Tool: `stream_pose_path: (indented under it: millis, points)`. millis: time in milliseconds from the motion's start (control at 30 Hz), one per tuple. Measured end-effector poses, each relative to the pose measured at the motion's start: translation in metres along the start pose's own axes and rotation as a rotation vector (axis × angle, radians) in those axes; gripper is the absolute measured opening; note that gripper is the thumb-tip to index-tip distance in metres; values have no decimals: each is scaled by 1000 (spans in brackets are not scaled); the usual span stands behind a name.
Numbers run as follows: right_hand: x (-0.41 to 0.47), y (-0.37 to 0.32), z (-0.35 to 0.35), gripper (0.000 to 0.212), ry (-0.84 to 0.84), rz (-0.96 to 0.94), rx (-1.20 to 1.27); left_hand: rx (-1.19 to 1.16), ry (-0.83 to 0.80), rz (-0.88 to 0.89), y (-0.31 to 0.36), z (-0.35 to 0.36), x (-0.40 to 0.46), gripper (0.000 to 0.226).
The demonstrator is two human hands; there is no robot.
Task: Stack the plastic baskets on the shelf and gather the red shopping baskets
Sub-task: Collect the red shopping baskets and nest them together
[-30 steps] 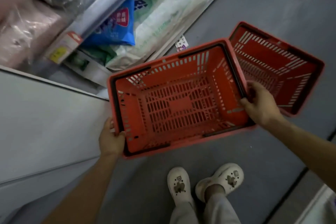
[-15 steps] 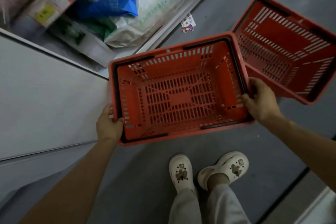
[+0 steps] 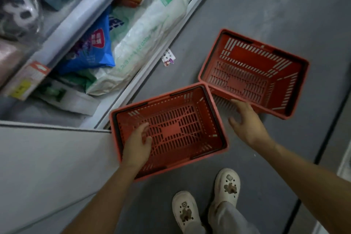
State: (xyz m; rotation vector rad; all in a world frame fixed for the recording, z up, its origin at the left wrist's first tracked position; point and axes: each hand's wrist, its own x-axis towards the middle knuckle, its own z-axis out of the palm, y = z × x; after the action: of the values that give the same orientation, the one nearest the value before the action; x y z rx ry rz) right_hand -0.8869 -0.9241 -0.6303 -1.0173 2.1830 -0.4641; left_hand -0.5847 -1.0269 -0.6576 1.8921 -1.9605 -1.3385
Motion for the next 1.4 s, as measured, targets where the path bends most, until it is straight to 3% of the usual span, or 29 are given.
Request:
stream_pose_path:
  millis: [167,400,600,767,933,1233,1400]
  points:
    - [21,40,-59,56,173,102,48,76,-23,233,96,23,60,39]
    - [109,152,-103,59,331,390,253,122,-107,278,176,108,187,42]
    - [171,220,-113,48,372,458,298,286,-149,203,208,189,290,66]
    - [202,250,-105,58,342,577,410,300,-245,86,204,220,346,79]
    - [213,258,-92,52,454,658,478,180,-153,82,214,233,338,59]
    - [178,233,-138,49,594,661,446,-16,-117,139,273,206,288,60]
    - [140,196,-187,51,650,571,409,-94,-71,174,307,168,236,58]
